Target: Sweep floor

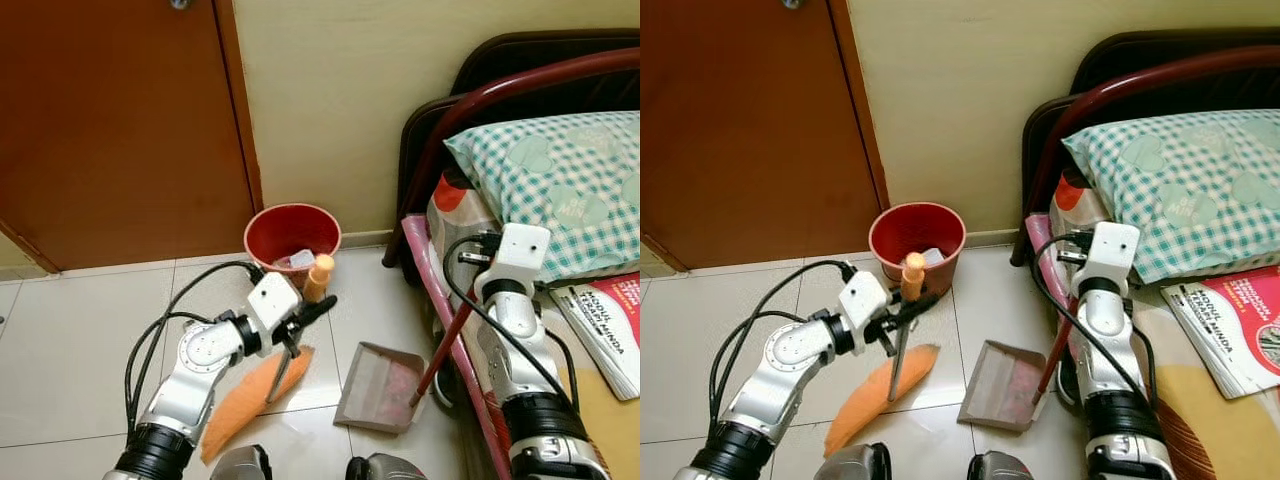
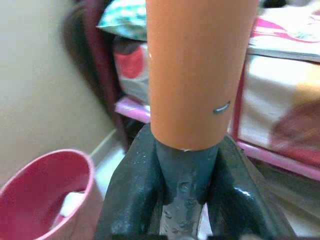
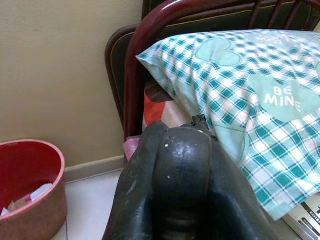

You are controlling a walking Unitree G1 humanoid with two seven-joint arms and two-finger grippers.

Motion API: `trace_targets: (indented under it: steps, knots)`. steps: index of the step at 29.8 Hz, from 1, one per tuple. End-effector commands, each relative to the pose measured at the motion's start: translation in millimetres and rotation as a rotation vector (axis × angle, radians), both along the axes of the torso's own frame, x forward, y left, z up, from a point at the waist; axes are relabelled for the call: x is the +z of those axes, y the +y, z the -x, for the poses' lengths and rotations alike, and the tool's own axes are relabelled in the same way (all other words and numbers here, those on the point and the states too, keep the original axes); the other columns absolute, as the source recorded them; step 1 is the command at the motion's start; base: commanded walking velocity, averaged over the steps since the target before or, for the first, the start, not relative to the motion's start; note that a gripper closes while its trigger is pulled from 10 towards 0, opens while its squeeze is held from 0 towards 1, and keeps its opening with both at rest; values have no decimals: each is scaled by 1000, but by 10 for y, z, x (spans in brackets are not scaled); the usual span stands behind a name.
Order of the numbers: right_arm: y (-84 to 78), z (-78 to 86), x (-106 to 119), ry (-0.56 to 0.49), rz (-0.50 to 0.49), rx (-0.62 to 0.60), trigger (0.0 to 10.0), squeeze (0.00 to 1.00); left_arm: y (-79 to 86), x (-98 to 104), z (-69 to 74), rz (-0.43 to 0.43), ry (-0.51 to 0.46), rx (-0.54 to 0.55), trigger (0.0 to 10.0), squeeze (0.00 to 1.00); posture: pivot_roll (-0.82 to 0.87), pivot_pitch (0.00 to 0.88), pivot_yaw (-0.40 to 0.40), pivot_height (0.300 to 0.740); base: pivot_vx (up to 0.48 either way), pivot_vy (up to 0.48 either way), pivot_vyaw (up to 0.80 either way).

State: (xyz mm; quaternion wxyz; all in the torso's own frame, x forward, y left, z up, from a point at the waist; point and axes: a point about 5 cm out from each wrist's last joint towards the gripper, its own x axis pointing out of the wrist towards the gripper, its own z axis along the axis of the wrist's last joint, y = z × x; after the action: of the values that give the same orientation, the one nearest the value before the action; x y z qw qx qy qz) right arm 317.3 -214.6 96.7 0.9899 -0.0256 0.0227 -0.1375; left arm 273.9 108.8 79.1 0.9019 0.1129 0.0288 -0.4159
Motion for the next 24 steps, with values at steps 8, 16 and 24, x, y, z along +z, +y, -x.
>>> trace_targets:
  steps: [8,16,24]
  knots:
    - [-17,-27,5,-10,12,16,10000,0,506,-37,108,111,170,212,10000,0,30,111,-36,740,0,0,0]
    - [45,-77,-7,0,4,54,10000,0,682,-26,281,120,155,325,10000,0,46,110,-44,740,0,0,0]
    - [45,-81,-55,21,4,69,10000,0,987,88,384,126,3,593,10000,0,73,115,-49,740,0,0,0]
